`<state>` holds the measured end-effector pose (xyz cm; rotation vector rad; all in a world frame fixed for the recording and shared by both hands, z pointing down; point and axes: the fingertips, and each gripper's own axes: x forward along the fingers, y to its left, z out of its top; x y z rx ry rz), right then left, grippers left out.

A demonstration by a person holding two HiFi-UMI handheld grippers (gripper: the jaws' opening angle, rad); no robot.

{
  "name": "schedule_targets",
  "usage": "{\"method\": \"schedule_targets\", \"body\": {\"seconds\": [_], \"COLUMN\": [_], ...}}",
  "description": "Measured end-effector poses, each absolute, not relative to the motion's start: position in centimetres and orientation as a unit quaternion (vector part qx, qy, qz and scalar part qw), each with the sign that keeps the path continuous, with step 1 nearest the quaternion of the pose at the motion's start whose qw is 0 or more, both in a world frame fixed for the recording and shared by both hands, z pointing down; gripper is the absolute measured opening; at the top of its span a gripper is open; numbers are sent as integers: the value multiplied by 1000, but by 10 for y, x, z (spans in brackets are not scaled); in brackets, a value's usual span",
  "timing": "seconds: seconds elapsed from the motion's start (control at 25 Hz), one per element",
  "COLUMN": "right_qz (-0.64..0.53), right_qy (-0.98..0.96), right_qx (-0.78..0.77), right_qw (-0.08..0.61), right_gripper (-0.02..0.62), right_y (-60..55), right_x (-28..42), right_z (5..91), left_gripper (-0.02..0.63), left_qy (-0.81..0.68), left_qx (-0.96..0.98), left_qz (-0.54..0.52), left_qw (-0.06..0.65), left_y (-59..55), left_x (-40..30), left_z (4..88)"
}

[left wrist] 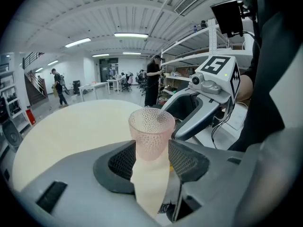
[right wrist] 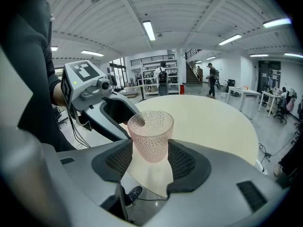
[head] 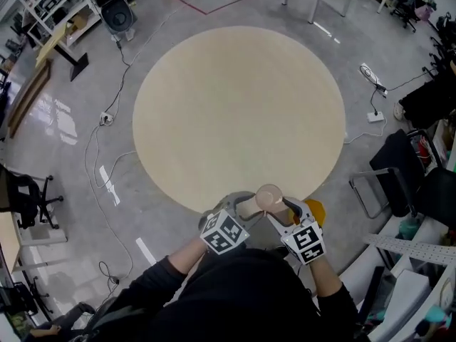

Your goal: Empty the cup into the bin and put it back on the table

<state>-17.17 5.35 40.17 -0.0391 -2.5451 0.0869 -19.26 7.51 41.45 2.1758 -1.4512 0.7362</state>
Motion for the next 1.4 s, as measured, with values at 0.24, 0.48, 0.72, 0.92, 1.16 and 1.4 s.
{"method": "schedule_targets", "body": {"seconds": [0.24, 0.48, 0.72, 0.92, 1.16, 1.4], "right_qz": [3, -23, -28, -48, -35, -18], "right_qy": [-948, -936, -924, -912, -905, -908], "right_qx": [-43, -59, -68, -89, -108, -114], "right_qw": [315, 346, 375, 397, 409, 403], "right_gripper": [244, 242, 242, 242, 242, 244], "right_y": [74, 84, 81, 82, 87, 86], "right_x": [-244, -290, -324, -339, -342, -339], "right_z": [412, 428, 455, 474, 488, 490], "left_gripper": [229, 229, 229, 229, 229, 229], "left_qy": [-549, -570, -585, -597, -598, -603], "left_qx": [758, 730, 708, 691, 678, 670], "left_qz": [290, 321, 336, 334, 334, 334], "left_qw": [200, 198, 206, 234, 265, 275], "left_y": [96, 107, 105, 106, 112, 111], "left_x": [-265, -312, -343, -357, -359, -356], "left_z": [425, 442, 466, 489, 503, 507]}}
